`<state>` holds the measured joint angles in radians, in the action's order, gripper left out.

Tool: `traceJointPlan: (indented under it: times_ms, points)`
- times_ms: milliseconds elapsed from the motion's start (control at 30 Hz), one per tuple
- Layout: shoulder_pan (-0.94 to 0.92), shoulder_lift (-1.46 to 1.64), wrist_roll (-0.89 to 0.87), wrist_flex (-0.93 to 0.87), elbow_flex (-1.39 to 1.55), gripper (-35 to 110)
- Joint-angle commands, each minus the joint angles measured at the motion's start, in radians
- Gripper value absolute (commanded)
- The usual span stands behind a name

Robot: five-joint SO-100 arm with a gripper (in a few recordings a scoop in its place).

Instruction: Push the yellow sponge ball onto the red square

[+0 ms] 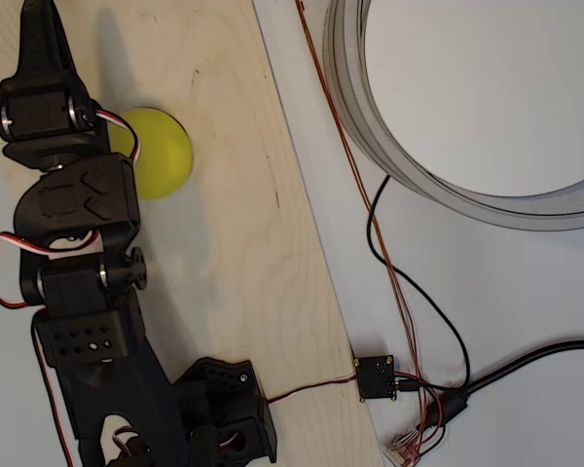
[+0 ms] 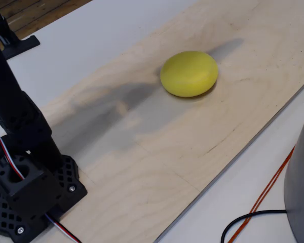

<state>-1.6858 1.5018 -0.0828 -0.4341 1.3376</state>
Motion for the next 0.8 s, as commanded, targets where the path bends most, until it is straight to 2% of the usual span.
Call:
traceJointPlan:
  times_ms: [0, 33, 67, 133, 233, 433, 500, 533, 600, 767]
  points:
    - [0.003, 0.071, 0.000, 0.025, -0.021, 0]
    - [0.015, 0.072, 0.052, 0.037, -0.009, 11]
    - [0.032, 0.092, 0.100, 0.077, 0.041, 29]
    - [0.051, 0.153, 0.124, 0.133, 0.147, 37]
    - [0.054, 0.199, 0.141, 0.218, 0.258, 42]
    - [0.069, 0.250, 0.104, 0.232, 0.341, 43]
    - [0.077, 0.281, 0.100, 0.270, 0.394, 41]
    - [0.077, 0.301, 0.092, 0.299, 0.423, 33]
    - [0.072, 0.341, 0.046, 0.362, 0.472, 0]
    - [0.038, 0.359, 0.005, 0.380, 0.560, -1]
